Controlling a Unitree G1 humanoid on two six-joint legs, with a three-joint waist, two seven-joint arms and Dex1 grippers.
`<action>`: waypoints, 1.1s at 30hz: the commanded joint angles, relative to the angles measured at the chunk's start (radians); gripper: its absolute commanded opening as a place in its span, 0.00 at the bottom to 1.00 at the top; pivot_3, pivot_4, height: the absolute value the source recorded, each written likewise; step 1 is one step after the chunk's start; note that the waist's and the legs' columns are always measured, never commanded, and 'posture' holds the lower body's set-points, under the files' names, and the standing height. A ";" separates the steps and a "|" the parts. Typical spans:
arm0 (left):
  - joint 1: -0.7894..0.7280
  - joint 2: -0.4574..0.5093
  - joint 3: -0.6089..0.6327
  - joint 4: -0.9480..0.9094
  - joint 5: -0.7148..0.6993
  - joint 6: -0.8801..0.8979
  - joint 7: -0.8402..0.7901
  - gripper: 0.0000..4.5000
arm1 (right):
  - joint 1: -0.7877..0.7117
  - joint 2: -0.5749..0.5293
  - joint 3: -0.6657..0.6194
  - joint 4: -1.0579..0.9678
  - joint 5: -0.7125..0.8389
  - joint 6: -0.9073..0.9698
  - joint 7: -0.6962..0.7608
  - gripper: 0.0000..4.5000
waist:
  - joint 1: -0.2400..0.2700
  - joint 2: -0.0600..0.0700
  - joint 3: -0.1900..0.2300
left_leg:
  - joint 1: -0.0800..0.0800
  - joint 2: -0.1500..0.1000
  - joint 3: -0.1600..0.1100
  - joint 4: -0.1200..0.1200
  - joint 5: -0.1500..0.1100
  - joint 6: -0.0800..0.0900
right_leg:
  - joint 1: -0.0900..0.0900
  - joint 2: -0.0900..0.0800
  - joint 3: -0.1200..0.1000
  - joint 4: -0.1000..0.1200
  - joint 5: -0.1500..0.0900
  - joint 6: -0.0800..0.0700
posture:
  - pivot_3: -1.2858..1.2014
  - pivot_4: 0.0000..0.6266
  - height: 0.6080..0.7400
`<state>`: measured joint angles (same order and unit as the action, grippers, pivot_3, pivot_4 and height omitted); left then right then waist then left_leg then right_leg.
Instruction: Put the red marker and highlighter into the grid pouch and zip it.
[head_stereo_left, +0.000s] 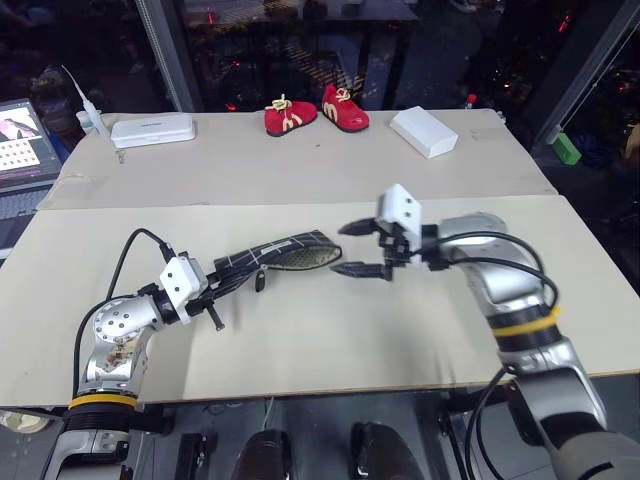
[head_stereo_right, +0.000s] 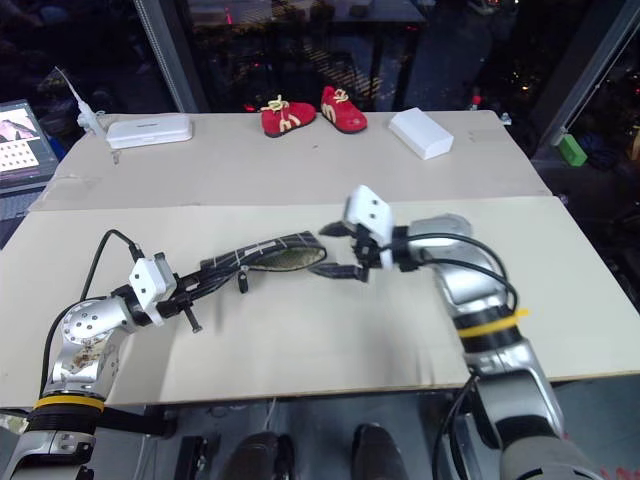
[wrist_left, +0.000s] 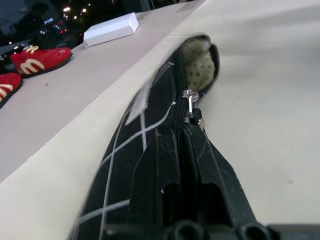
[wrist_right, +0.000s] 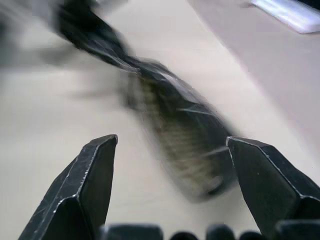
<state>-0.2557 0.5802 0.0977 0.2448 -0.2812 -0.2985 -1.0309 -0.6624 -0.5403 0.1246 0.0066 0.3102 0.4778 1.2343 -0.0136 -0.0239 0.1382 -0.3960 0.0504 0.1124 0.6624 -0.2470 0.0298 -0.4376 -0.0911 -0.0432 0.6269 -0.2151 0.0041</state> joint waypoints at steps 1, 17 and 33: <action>0.002 0.012 0.020 -0.023 -0.021 -0.010 0.001 0.00 | 0.096 -0.038 -0.019 -0.134 0.106 0.123 0.015 0.86 | -0.001 0.000 0.000 | 0.001 0.000 0.000 0.000 0.000 0.000 | 0.000 0.000 0.000 0.000 0.000 0.000 | 0.52 0.24 1.00; -0.033 -0.011 -0.001 0.005 -0.012 -0.018 -0.001 0.00 | -0.023 0.401 0.173 0.131 -0.091 0.123 -0.446 0.86 | -0.002 0.000 0.000 | 0.003 0.000 0.001 0.000 0.000 -0.001 | 0.000 0.001 0.002 0.002 0.000 -0.001 | 0.52 0.24 1.00; -0.044 -0.028 -0.011 0.015 -0.010 -0.027 -0.006 0.00 | -0.127 0.517 0.160 0.302 -0.111 0.074 -0.489 0.61 | -0.007 0.000 0.000 | 0.001 0.000 0.001 0.000 0.001 -0.001 | 0.000 0.001 0.000 0.002 0.000 -0.001 | 0.52 0.24 1.00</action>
<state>-0.2942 0.5532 0.0827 0.2834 -0.2785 -0.3036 -1.0358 -0.7670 -0.0294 0.3048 0.3221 0.1985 0.5819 0.7499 -0.0211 -0.0241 0.1380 -0.3946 0.0504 0.1130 0.6623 -0.2464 0.0289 -0.4372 -0.0904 -0.0430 0.6288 -0.2147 0.0035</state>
